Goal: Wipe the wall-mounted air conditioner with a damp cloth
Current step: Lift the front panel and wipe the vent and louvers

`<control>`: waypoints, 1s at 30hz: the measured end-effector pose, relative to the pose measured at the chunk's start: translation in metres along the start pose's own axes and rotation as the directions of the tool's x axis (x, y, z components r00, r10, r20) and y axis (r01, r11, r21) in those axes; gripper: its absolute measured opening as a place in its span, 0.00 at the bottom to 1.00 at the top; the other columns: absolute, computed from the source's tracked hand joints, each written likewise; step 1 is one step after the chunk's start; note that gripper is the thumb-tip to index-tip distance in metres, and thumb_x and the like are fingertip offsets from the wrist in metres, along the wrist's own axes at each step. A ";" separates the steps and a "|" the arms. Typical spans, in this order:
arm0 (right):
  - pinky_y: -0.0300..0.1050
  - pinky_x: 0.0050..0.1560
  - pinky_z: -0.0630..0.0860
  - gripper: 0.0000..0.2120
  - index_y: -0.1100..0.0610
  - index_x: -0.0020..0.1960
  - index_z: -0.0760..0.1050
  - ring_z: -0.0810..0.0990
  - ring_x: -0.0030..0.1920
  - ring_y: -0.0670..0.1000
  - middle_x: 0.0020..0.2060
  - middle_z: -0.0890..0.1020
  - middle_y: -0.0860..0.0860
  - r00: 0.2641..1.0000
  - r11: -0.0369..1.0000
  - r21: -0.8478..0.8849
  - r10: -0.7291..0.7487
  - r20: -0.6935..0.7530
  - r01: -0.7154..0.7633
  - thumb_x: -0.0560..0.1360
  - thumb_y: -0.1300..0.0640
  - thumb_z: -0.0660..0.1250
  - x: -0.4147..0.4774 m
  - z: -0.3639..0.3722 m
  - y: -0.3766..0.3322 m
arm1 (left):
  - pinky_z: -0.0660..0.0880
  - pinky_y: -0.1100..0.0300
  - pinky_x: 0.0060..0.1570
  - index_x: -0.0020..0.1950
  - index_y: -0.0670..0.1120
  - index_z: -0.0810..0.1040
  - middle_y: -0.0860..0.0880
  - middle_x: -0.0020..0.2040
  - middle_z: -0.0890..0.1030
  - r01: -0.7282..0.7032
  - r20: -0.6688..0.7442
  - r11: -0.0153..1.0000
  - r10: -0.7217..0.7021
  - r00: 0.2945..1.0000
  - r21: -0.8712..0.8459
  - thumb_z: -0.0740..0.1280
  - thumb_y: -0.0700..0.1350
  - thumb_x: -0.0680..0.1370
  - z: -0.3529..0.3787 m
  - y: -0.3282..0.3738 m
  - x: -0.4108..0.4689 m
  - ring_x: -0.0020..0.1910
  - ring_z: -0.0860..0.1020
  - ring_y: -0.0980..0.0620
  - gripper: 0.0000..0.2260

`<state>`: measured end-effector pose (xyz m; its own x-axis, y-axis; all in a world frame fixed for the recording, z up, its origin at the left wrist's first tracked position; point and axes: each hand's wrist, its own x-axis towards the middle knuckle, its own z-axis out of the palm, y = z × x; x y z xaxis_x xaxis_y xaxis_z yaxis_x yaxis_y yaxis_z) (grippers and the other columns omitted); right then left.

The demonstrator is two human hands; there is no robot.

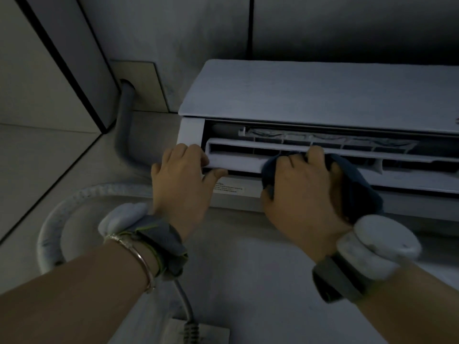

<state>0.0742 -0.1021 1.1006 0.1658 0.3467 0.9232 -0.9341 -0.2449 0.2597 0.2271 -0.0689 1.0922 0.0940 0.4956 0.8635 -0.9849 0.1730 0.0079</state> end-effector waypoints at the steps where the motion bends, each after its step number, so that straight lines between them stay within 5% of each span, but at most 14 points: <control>1: 0.47 0.43 0.57 0.12 0.60 0.45 0.72 0.70 0.56 0.58 0.43 0.79 0.57 0.999 0.999 0.039 0.023 0.032 -0.024 0.72 0.52 0.60 0.004 0.001 -0.004 | 0.68 0.48 0.48 0.43 0.41 0.75 0.41 0.44 0.78 0.009 -0.004 1.000 -0.009 1.000 -0.008 0.72 0.49 0.70 0.000 0.000 0.000 0.50 0.74 0.41 0.13; 4: 0.47 0.51 0.63 0.08 0.59 0.42 0.72 0.72 0.52 0.57 0.41 0.79 0.57 1.000 0.997 0.082 0.008 0.008 -0.008 0.74 0.55 0.60 0.010 0.000 -0.014 | 0.67 0.49 0.49 0.44 0.41 0.75 0.41 0.45 0.79 0.037 -0.013 0.999 -0.037 0.999 -0.011 0.72 0.50 0.70 0.000 0.002 0.001 0.50 0.74 0.41 0.14; 8: 0.43 0.41 0.60 0.07 0.61 0.31 0.74 0.77 0.37 0.59 0.27 0.80 0.58 0.990 0.969 0.216 -0.094 -0.107 0.116 0.62 0.61 0.71 0.010 -0.008 -0.026 | 0.67 0.49 0.48 0.43 0.41 0.75 0.42 0.44 0.79 0.066 -0.003 0.997 -0.066 0.998 -0.031 0.73 0.50 0.70 -0.006 0.003 0.007 0.49 0.75 0.42 0.14; 13: 0.43 0.59 0.53 0.13 0.60 0.56 0.71 0.68 0.58 0.56 0.58 0.76 0.57 0.925 0.876 0.362 -0.371 0.085 0.319 0.73 0.57 0.59 0.029 -0.006 -0.051 | 0.69 0.46 0.49 0.44 0.38 0.75 0.38 0.45 0.78 0.055 0.091 0.998 -0.054 0.994 -0.016 0.69 0.37 0.71 -0.009 0.003 0.005 0.50 0.74 0.39 0.05; 17: 0.47 0.66 0.57 0.05 0.57 0.46 0.68 0.68 0.54 0.55 0.58 0.75 0.58 0.890 0.873 0.385 -0.401 0.219 0.299 0.74 0.55 0.59 0.047 -0.006 -0.059 | 0.69 0.47 0.49 0.44 0.36 0.75 0.36 0.46 0.79 0.065 0.108 0.997 -0.062 0.992 -0.029 0.67 0.32 0.70 -0.011 0.002 0.006 0.49 0.75 0.39 0.05; 20: 0.47 0.63 0.61 0.12 0.60 0.56 0.69 0.67 0.61 0.57 0.59 0.73 0.59 0.900 0.885 0.381 -0.371 0.227 0.268 0.74 0.56 0.60 0.047 -0.003 -0.060 | 0.70 0.46 0.49 0.44 0.37 0.74 0.36 0.45 0.79 0.066 0.116 0.997 -0.061 0.991 -0.032 0.65 0.30 0.68 -0.011 0.001 0.006 0.48 0.75 0.38 0.07; 26: 0.46 0.51 0.68 0.18 0.62 0.61 0.64 0.73 0.57 0.58 0.59 0.73 0.61 0.906 0.797 0.558 -0.385 0.177 0.230 0.73 0.64 0.63 0.037 0.003 -0.051 | 0.73 0.44 0.49 0.45 0.37 0.74 0.37 0.45 0.80 0.058 0.070 0.998 -0.057 0.996 -0.017 0.68 0.36 0.70 -0.005 -0.001 0.004 0.47 0.76 0.38 0.06; 30: 0.44 0.37 0.67 0.15 0.62 0.58 0.66 0.73 0.42 0.53 0.51 0.78 0.60 0.934 0.830 0.516 -0.326 0.144 0.210 0.73 0.61 0.62 0.045 0.000 -0.050 | 0.73 0.44 0.50 0.45 0.38 0.75 0.38 0.45 0.80 0.030 0.042 1.000 -0.030 0.999 0.002 0.69 0.38 0.70 -0.005 -0.003 0.005 0.48 0.76 0.38 0.06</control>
<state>0.1284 -0.0739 1.1294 0.5047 0.2734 0.8189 -0.5778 -0.5978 0.5556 0.2314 -0.0626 1.0943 0.1172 0.4537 0.8834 -0.9820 0.1857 0.0349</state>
